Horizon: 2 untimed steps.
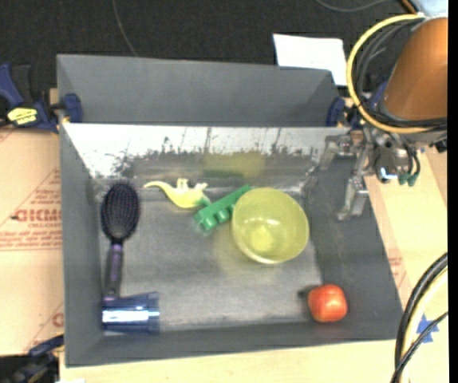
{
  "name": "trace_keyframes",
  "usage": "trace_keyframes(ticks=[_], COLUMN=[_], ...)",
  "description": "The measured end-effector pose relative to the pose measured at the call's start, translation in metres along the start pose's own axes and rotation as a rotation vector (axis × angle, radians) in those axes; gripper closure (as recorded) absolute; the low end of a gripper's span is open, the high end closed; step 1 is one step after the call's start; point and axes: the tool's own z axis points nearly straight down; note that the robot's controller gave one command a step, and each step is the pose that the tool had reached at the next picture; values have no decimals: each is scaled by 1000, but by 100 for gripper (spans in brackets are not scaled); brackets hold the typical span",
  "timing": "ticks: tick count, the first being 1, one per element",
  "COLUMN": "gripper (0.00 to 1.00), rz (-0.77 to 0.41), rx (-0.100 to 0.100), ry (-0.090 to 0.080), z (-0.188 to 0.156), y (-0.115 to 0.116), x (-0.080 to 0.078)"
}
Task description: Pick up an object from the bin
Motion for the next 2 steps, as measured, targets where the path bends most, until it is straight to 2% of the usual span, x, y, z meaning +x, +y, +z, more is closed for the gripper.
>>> trace_keyframes(ticks=[1,2], gripper=[0,0], rz=[0,-9], rx=[0,3], ry=[0,-10], z=[0,20], y=[0,4], x=[0,20])
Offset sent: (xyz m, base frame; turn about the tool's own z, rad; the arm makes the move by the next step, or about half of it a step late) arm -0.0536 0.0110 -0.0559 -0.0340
